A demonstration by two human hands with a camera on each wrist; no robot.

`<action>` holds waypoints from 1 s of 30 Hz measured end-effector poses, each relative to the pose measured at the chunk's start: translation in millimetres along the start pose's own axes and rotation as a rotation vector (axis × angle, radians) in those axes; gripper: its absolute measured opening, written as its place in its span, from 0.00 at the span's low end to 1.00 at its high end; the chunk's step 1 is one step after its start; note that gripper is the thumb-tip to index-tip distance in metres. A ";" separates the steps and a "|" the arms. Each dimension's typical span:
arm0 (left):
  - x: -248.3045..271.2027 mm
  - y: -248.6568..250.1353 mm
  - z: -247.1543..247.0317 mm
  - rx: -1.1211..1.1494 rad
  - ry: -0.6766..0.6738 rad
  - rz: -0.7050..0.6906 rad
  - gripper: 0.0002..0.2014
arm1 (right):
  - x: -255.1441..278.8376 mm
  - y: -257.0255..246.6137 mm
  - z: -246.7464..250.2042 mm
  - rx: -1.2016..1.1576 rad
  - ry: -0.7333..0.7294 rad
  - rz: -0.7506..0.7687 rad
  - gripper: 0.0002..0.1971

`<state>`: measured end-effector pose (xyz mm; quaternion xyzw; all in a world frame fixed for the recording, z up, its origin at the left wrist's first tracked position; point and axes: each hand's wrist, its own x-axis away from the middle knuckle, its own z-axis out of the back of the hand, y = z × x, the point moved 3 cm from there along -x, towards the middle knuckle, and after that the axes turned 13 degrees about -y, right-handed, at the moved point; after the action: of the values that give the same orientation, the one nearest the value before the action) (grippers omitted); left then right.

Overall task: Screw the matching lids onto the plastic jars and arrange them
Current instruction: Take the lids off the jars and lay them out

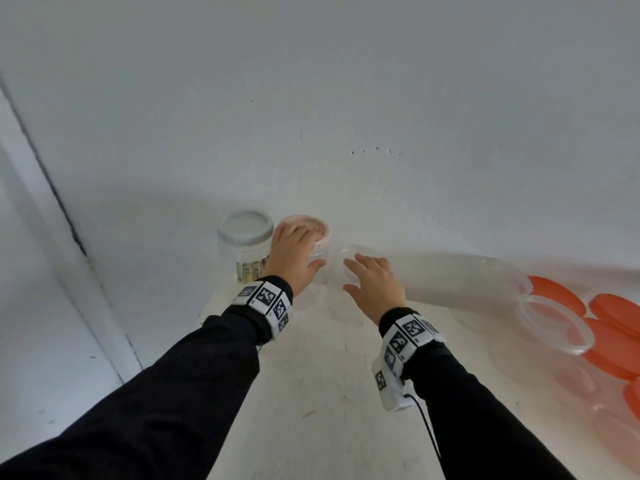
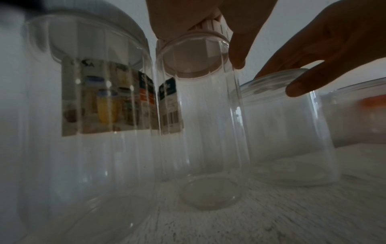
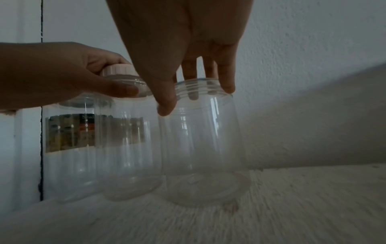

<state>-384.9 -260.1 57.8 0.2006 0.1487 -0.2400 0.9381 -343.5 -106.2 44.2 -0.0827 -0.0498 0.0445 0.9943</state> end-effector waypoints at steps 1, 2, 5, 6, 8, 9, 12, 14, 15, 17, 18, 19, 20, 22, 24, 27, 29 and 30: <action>0.0 0.0 -0.2 0.001 0.005 -0.004 0.24 | -2.0 -1.6 -0.2 -0.005 0.001 0.002 0.26; -0.1 0.0 -0.4 0.004 0.011 -0.009 0.24 | -3.8 -2.9 -0.5 -0.007 0.001 0.006 0.26; -0.1 -0.6 -1.5 0.018 0.022 -0.013 0.24 | -7.6 -5.5 -1.2 -0.012 0.008 0.017 0.25; 0.1 -0.7 -1.8 0.018 0.024 -0.013 0.24 | -8.1 -6.0 -1.5 -0.012 0.013 0.018 0.25; 0.1 -0.8 -2.3 0.014 0.027 -0.013 0.24 | -7.8 -5.6 -2.6 -0.013 0.015 0.019 0.26; 0.2 -0.8 -2.4 0.014 0.029 -0.013 0.24 | -7.0 -4.7 -3.4 -0.017 0.008 0.024 0.26; -0.1 -0.7 -3.3 0.014 0.027 -0.011 0.24 | -2.4 0.1 -4.8 -0.085 0.000 0.085 0.29; -0.8 -0.7 -4.0 0.018 0.027 -0.009 0.24 | 5.1 7.9 -3.6 -0.118 0.054 0.121 0.31; -0.9 -1.0 -4.3 0.020 0.025 -0.006 0.24 | 11.0 14.5 -2.5 -0.107 0.098 0.115 0.31; -1.3 -1.5 -4.5 0.019 0.025 -0.004 0.23 | 25.4 36.0 0.0 -0.063 0.190 0.055 0.31; -1.2 -2.0 -4.8 0.013 0.025 -0.006 0.23 | 33.9 50.0 1.0 -0.033 0.224 0.008 0.31; -1.0 -2.0 -5.0 0.006 0.027 -0.011 0.23 | 43.6 65.7 1.9 0.000 0.252 -0.048 0.30; -1.2 -2.3 -5.4 0.000 0.034 -0.016 0.22 | 53.5 82.1 3.4 0.028 0.277 -0.106 0.30; -1.3 -2.2 -5.9 -0.007 0.043 -0.021 0.22 | 74.1 113.4 7.6 0.053 0.312 -0.219 0.29; -1.6 -1.4 -6.0 -0.015 0.047 -0.021 0.22 | 94.1 140.0 12.5 0.064 0.323 -0.327 0.29; -1.5 -0.1 -5.4 -0.022 0.052 -0.024 0.22 | 121.0 170.2 18.7 0.090 0.299 -0.492 0.29; -1.3 0.0 -5.0 -0.021 0.057 -0.026 0.22 | 133.3 186.5 20.9 0.076 0.248 -0.607 0.29; -1.1 0.2 -4.9 -0.023 0.057 -0.027 0.22 | 137.7 193.2 20.3 0.051 0.210 -0.654 0.29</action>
<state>-386.6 -257.4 54.0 0.1945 0.1807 -0.2451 0.9324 -224.7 100.2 44.1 -0.0417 0.0303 -0.2842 0.9574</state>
